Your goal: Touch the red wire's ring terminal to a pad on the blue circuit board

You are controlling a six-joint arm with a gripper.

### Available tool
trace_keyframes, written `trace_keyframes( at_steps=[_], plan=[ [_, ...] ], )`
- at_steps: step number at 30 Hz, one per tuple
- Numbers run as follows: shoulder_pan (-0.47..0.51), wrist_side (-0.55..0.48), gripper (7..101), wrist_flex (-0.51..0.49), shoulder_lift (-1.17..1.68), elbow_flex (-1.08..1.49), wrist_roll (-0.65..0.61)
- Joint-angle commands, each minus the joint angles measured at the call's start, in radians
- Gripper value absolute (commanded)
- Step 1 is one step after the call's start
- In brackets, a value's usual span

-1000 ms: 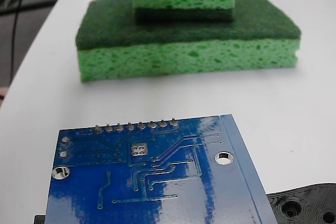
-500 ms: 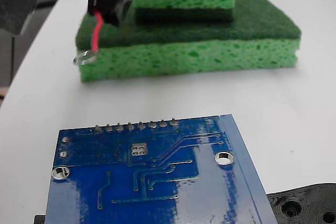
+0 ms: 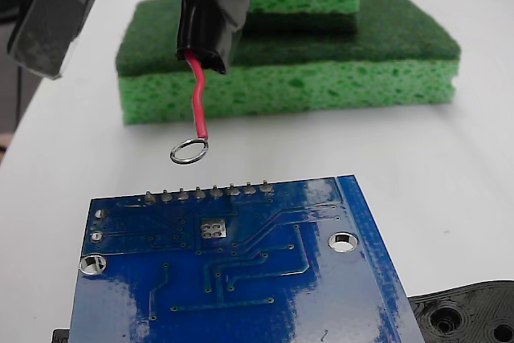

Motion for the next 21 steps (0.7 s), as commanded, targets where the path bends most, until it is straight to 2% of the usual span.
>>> trace_keyframes(
  at_steps=[1,21],
  plan=[
    [-0.002,-0.002,100.3,0.002,-0.005,-0.015,0.003],
    [0.0,-0.006,100.3,0.002,-0.018,0.002,0.023]
  ],
)
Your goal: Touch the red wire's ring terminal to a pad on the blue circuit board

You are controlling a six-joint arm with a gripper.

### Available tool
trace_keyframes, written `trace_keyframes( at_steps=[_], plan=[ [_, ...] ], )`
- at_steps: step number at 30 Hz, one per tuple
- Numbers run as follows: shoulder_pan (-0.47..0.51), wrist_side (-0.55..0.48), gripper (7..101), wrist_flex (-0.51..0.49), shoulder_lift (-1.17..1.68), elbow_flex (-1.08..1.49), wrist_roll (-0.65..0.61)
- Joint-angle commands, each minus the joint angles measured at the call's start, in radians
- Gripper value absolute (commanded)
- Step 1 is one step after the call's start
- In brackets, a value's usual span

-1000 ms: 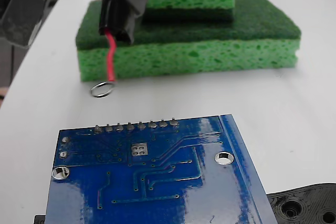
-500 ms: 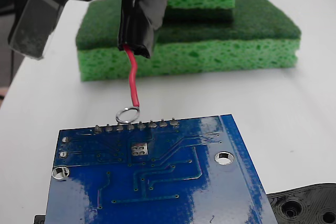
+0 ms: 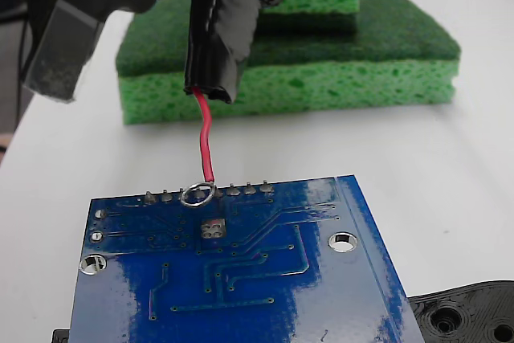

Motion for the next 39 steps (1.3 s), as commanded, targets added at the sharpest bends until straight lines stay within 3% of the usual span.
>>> trace_keyframes(
  at_steps=[1,39],
  plan=[
    [0.0,0.0,100.3,-0.002,0.002,-0.003,0.0],
    [0.006,-0.015,100.3,-0.006,-0.026,-0.015,-0.012]
  ],
)
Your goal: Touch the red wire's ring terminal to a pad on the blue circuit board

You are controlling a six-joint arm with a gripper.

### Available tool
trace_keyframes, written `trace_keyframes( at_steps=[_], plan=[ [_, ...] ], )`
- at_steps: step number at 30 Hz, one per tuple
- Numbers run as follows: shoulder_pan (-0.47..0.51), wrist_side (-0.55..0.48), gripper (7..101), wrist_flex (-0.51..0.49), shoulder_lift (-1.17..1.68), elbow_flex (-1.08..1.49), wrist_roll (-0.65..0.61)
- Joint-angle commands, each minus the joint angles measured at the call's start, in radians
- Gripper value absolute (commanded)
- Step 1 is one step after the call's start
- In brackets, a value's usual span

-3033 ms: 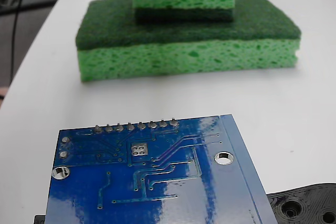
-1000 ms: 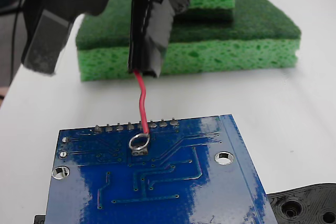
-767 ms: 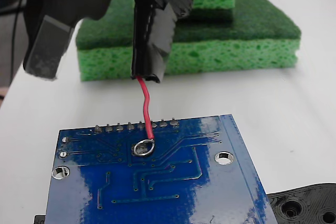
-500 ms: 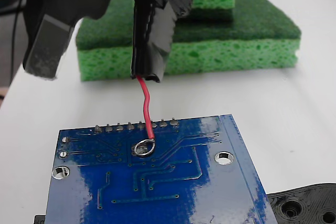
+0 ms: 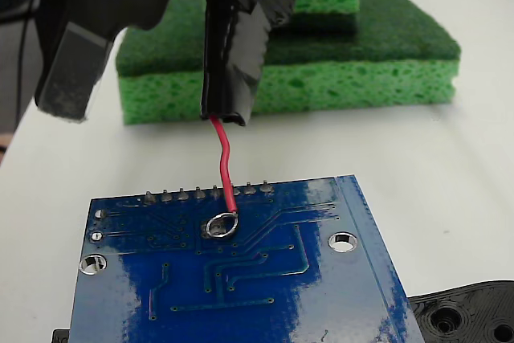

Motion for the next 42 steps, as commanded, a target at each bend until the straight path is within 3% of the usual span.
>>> trace_keyframes(
  at_steps=[1,7,20,29,42],
  plan=[
    [0.002,-0.005,100.3,-0.002,0.003,-0.011,-0.002],
    [0.003,-0.002,100.3,0.012,0.009,-0.025,-0.014],
    [-0.023,-0.026,100.3,0.15,0.183,-0.061,-0.132],
    [0.049,-0.206,100.3,0.115,0.529,0.236,-0.272],
    [0.034,-0.296,100.3,0.115,0.973,0.583,-0.336]
  ],
)
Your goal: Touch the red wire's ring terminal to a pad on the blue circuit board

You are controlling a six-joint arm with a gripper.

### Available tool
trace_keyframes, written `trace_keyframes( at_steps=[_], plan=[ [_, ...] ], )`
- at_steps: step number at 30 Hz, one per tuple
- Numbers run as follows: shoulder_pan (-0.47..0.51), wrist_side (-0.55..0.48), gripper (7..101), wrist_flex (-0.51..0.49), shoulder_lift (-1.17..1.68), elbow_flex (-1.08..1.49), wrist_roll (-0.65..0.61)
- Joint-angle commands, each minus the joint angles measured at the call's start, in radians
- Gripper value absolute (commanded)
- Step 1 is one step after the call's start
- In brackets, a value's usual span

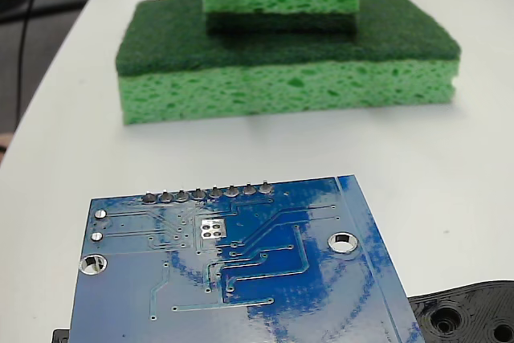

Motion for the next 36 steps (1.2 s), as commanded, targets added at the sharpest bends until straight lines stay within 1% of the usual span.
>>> trace_keyframes(
  at_steps=[1,5,6,9,13,16,22,36],
  plan=[
    [-0.015,0.003,100.3,0.028,0.109,0.028,-0.002],
    [-0.02,0.006,100.3,0.091,0.256,0.098,-0.008],
    [-0.023,0.002,100.3,0.077,0.247,0.104,-0.009],
    [-0.055,0.029,100.3,0.067,0.256,0.121,-0.021],
    [-0.058,0.044,100.3,0.041,0.256,0.149,-0.04],
    [-0.057,0.055,100.3,0.044,0.256,0.153,-0.044],
    [-0.057,0.109,100.3,0.048,0.256,0.201,-0.032],
    [-0.06,0.123,100.3,0.046,0.256,0.201,-0.023]
  ],
)
